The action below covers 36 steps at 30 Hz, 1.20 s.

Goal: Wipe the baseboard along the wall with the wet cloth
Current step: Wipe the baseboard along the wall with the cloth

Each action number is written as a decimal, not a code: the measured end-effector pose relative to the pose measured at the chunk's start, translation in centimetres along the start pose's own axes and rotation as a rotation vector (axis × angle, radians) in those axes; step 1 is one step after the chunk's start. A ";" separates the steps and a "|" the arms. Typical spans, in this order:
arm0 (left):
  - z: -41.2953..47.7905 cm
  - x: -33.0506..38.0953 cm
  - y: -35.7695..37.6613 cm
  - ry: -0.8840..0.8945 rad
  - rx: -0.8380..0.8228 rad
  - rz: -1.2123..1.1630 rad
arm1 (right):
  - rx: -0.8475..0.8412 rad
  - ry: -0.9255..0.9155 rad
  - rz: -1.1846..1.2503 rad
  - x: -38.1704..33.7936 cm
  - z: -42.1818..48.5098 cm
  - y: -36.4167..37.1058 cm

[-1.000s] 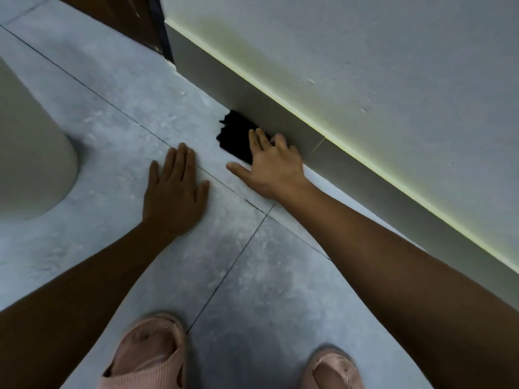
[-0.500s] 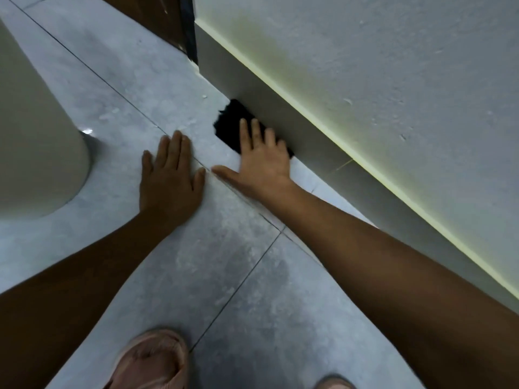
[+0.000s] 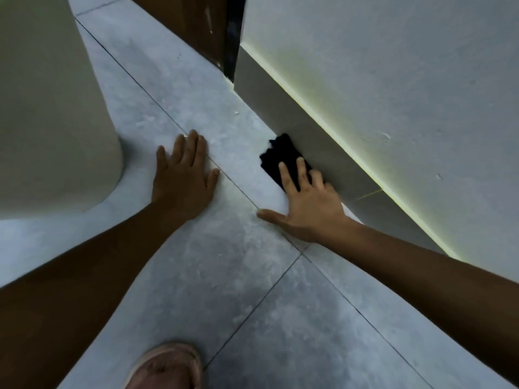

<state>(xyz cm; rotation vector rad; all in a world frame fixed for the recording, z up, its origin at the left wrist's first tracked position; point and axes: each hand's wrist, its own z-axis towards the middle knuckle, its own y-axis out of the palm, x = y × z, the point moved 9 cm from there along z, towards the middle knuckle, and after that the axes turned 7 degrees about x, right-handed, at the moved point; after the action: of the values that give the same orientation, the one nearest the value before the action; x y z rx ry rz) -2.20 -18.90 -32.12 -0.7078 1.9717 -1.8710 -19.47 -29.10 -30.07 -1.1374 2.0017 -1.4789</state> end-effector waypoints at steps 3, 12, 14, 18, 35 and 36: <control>0.0 -0.1 0.2 -0.014 0.008 0.003 | 0.074 0.004 0.056 -2.7 4.7 -1.9; 0.1 -1.1 0.2 -0.036 0.014 0.023 | 0.193 -0.075 0.061 -4.0 7.3 -3.6; 0.2 -1.2 0.3 -0.040 0.003 0.007 | 0.166 -0.067 0.052 -1.7 3.8 -2.0; 0.0 -1.2 0.3 -0.028 0.009 -0.042 | 0.092 -0.008 0.005 0.8 -0.1 0.1; -0.5 -2.7 0.6 -0.063 -0.013 -0.060 | 0.262 -0.078 0.055 -5.5 9.8 -4.5; -0.7 -2.7 0.6 -0.058 -0.011 -0.062 | 0.283 -0.072 0.048 -4.6 8.0 -3.8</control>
<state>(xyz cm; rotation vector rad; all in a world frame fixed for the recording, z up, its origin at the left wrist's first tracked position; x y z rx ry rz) -0.43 -16.81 -32.88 -0.8253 1.9473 -1.8542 -9.55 -30.60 -30.05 -1.0015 1.6942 -1.6109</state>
